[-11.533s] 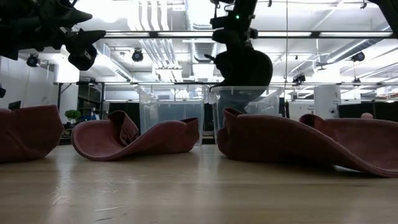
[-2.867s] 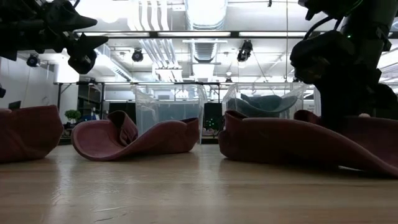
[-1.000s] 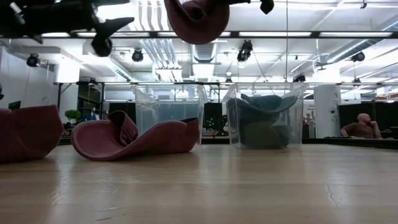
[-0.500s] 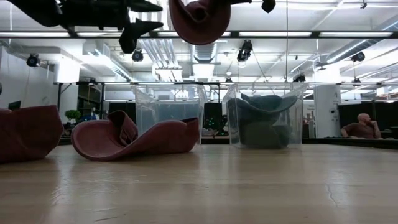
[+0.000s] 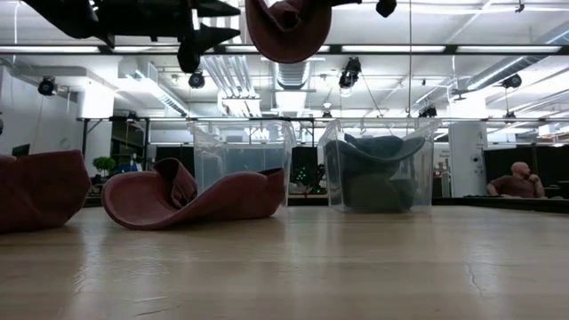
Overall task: Pick & Place hat
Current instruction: Put the right red cap into the left transparent bin
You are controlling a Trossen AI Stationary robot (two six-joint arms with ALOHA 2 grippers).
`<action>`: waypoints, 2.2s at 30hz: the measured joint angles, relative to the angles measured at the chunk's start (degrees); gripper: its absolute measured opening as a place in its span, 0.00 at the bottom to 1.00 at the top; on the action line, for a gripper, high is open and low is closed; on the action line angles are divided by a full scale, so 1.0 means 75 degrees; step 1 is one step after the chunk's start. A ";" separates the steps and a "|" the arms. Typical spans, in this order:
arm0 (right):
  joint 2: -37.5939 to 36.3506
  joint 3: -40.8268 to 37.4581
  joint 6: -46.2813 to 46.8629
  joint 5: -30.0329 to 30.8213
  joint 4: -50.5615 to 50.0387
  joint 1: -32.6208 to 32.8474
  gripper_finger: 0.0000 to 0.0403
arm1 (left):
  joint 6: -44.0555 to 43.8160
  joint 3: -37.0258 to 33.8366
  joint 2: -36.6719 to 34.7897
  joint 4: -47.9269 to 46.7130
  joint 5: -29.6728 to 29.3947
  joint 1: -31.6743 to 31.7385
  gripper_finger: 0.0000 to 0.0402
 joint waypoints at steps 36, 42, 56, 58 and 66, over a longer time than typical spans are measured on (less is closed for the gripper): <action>0.1309 0.1451 -0.0415 0.0586 -0.0688 0.0128 0.03 | 0.0614 -0.0019 -0.0147 -0.0207 -0.0811 -0.0062 0.44; 0.1311 0.1451 -0.0439 0.0553 -0.0667 0.0171 0.03 | 0.0705 -0.0022 -0.0092 -0.0495 -0.0985 -0.0065 0.44; 0.1310 0.1451 -0.0485 0.0359 -0.0459 0.0226 0.03 | 0.1094 -0.0023 -0.0092 -0.0619 -0.1554 -0.0065 0.44; 0.1309 0.1451 -0.0484 0.0168 -0.0405 0.0221 0.03 | 0.1094 -0.0002 -0.0092 -0.0614 -0.1551 -0.0065 0.44; 0.1439 0.1466 -0.0484 -0.0216 -0.0196 0.0221 0.03 | 0.0995 0.0269 -0.0055 -0.0561 -0.1549 -0.0065 0.44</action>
